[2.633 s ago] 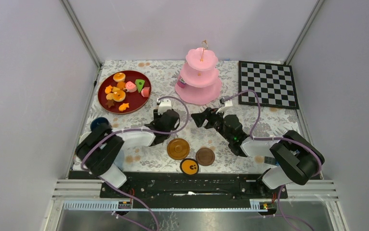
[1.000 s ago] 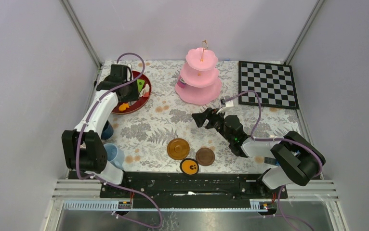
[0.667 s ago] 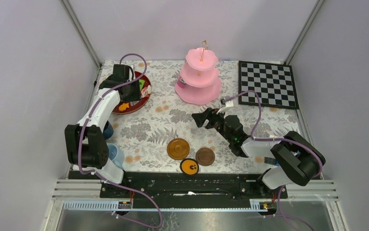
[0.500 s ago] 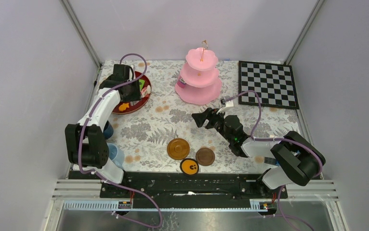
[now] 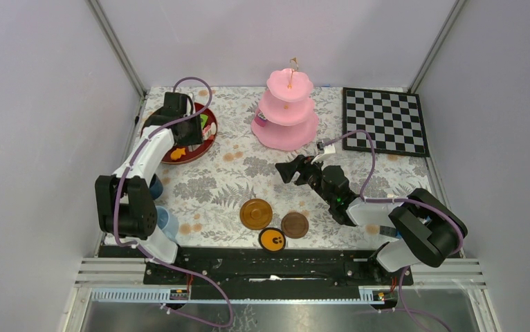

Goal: Serve the afternoon tea
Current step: Pick up the desert from the tray.

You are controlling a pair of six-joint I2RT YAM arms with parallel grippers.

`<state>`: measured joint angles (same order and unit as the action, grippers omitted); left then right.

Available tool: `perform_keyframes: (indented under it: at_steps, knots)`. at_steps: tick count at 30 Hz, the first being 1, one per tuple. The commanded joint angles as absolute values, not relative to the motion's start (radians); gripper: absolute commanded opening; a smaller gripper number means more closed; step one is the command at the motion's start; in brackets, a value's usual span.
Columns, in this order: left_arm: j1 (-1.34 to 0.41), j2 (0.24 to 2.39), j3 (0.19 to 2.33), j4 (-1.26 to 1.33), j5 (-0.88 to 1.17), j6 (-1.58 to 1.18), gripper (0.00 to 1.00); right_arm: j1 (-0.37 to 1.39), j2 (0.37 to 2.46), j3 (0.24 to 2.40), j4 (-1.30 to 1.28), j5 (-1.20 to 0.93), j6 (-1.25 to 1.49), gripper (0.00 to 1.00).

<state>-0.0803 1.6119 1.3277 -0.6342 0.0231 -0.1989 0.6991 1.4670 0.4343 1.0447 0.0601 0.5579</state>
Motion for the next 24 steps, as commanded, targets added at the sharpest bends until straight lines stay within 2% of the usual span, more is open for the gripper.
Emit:
perform_keyframes:
  at_steps: [1, 7, 16, 19, 24]
  knots:
    - [-0.079, 1.616, 1.375, -0.58, 0.022, -0.196, 0.4, 0.695, 1.457, 0.455, 1.094, 0.056, 0.552, 0.79]
    - [-0.079, 1.619, 1.375, -0.575, 0.024, -0.195, 0.37, 0.695, 1.461, 0.458, 1.094, 0.054, 0.555, 0.79]
    - [-0.08, 1.602, 1.382, -0.577, 0.029, -0.198, 0.18, 0.694, 1.465, 0.46, 1.095, 0.05, 0.558, 0.79]
    - [-0.08, 1.585, 1.382, -0.58, 0.02, -0.202, 0.08, 0.694, 1.465, 0.46, 1.095, 0.049, 0.558, 0.79]
    - [-0.08, 1.544, 1.374, -0.584, 0.005, -0.202, 0.01, 0.695, 1.465, 0.46, 1.095, 0.049, 0.559, 0.8]
